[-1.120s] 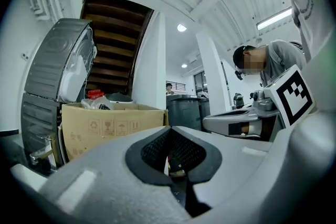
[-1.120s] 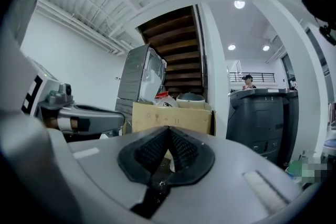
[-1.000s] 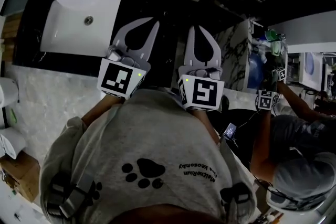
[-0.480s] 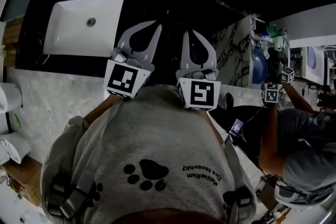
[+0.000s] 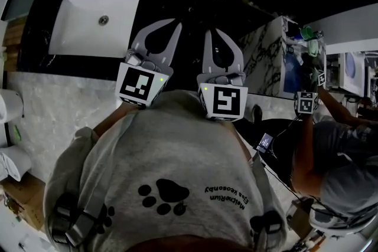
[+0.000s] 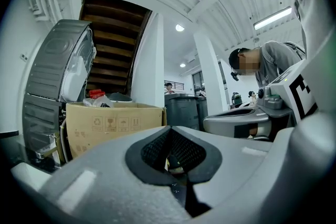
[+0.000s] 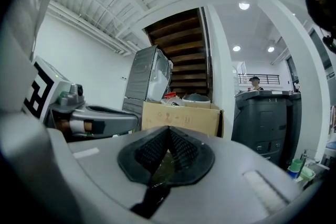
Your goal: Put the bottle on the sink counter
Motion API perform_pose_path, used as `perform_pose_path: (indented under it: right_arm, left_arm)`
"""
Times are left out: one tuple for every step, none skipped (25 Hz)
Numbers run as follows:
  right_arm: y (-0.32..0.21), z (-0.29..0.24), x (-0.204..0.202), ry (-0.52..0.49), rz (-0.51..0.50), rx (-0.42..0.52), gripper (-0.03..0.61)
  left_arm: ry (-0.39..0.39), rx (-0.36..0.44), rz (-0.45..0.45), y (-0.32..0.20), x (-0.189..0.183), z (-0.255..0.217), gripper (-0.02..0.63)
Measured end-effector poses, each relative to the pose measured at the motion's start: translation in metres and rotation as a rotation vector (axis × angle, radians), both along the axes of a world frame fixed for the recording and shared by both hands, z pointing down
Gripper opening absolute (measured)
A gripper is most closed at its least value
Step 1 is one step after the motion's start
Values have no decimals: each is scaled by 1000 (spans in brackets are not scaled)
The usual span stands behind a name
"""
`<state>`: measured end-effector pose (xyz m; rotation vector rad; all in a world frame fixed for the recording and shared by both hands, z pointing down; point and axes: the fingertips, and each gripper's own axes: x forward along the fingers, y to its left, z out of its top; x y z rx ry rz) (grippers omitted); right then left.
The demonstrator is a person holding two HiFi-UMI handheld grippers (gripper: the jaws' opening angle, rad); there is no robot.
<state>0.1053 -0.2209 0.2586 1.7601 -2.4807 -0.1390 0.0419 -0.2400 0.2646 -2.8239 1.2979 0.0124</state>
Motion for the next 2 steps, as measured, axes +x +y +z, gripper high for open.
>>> perform_pose_path:
  right_arm:
    - [0, -1, -1, 3, -2, 2, 2]
    - [0, -1, -1, 5, -4, 5, 2]
  left_arm:
    - [3, 1, -2, 0, -1, -1, 2]
    - [5, 2, -5, -1, -2, -1, 2]
